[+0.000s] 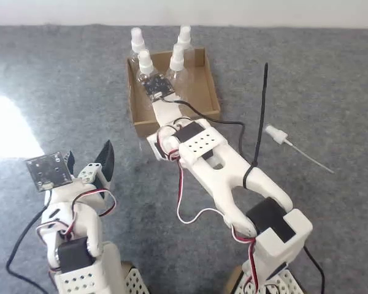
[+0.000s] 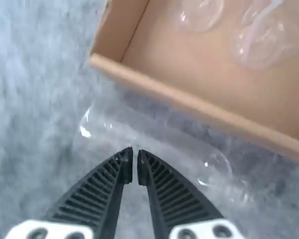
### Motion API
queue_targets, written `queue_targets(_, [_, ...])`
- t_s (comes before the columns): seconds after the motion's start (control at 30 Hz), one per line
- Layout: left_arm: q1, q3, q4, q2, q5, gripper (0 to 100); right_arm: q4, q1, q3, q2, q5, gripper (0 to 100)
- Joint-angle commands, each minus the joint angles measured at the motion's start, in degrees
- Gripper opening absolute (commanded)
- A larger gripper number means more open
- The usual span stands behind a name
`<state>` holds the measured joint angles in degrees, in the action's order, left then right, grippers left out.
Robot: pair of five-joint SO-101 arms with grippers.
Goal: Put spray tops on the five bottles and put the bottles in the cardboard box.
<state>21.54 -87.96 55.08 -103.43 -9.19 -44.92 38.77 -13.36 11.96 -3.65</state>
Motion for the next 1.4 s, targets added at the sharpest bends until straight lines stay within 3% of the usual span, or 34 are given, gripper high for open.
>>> queue_targets(0.0, [-0.26,0.48,-1.49,-0.79,-0.26,29,-6.11,-0.92,2.02,-2.95,4.48,0.7])
queue_targets(0.2, [-0.26,0.31,-2.20,-0.79,-0.26,29,-12.44,-0.92,1.93,-11.47,4.48,0.7])
queue_targets(0.43, [-0.26,0.04,-2.20,-0.79,-0.26,29,-12.26,-1.27,2.02,-15.25,4.40,0.9])
queue_targets(0.97, [-0.26,0.04,-2.20,-0.79,-0.26,29,20.79,-1.36,-14.07,-15.16,4.40,0.8])
queue_targets(1.37, [-0.26,0.04,-2.20,-0.79,-0.26,29,25.71,-1.98,-10.64,-4.88,4.48,0.7])
